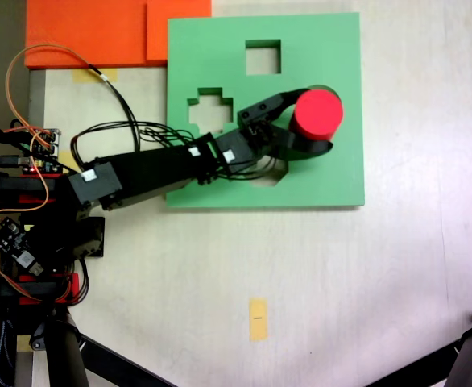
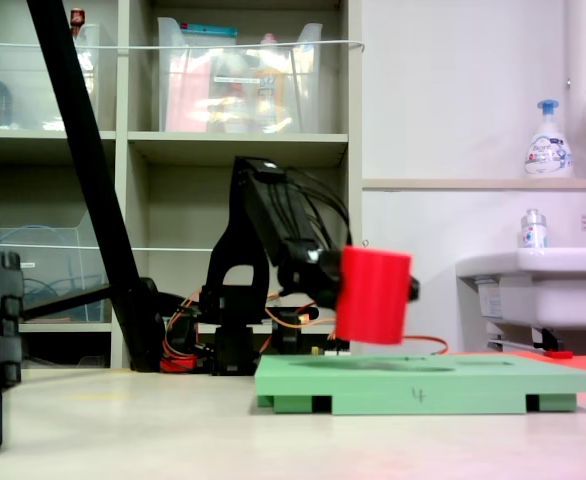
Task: Put the cylinder block into the corresponding hole
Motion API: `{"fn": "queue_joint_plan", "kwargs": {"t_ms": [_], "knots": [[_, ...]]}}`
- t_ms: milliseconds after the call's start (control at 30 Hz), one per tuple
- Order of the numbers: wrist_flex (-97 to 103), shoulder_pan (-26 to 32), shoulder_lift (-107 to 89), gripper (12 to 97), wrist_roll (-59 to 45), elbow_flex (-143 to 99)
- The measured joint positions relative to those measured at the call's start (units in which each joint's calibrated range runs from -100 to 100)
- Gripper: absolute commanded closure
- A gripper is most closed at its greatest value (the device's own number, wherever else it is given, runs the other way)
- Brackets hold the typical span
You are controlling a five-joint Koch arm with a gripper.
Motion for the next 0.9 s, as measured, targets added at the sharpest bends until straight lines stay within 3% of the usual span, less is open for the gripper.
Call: {"fn": "queue_joint_plan", "kwargs": {"t_ms": [433,900], "knots": [[0.00,1.47,13.82,75.8,-0.05,10.58],[0.00,2.20,16.01,73.2,-0.05,10.78]]}}
